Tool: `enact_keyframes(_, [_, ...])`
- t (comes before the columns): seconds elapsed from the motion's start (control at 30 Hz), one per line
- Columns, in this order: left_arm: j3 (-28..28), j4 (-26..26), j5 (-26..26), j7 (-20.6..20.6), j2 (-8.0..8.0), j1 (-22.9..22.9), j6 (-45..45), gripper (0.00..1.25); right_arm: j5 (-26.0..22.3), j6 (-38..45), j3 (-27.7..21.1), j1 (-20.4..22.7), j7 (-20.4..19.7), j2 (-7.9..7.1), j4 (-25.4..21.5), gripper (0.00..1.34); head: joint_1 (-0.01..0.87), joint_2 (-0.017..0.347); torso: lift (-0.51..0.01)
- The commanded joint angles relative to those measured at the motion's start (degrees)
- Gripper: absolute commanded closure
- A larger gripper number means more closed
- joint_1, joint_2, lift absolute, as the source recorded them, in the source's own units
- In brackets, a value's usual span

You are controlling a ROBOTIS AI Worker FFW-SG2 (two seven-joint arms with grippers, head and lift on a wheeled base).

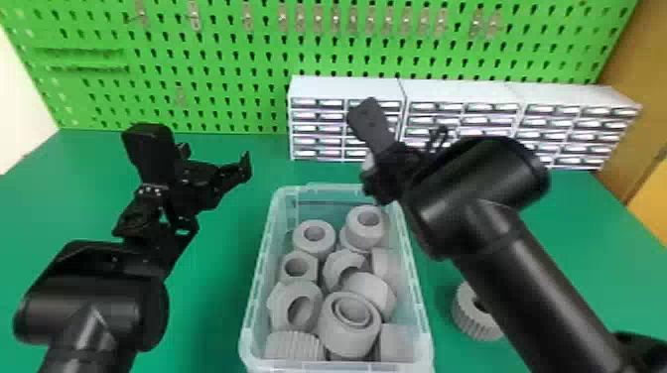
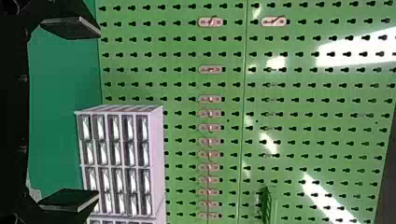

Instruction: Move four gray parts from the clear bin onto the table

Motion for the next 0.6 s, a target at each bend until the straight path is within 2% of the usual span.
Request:
enact_keyframes(0.0, [0.11, -0.04, 0.0, -0.04, -0.08, 0.03, 0.0, 0.08, 2.3, 2.83, -4.94, 2.58, 0.0, -0.82, -2.75, 1.18, 0.686, 0.026, -0.05])
enact_keyframes(0.2, [0.29, -0.12, 0.0, -0.3, 0.01, 0.03, 0.09, 0.08, 3.35, 4.77, -10.56, 5.57, 0.0, -1.43, -4.77, 1.18, 0.686, 0.026, -0.05])
enact_keyframes(0.57, [0.11, -0.12, -0.09, -0.83, -0.08, 0.03, 0.53, 0.08, 7.31, 10.04, -20.58, 11.37, 0.0, -1.61, -8.64, 1.18, 0.686, 0.026, -0.05])
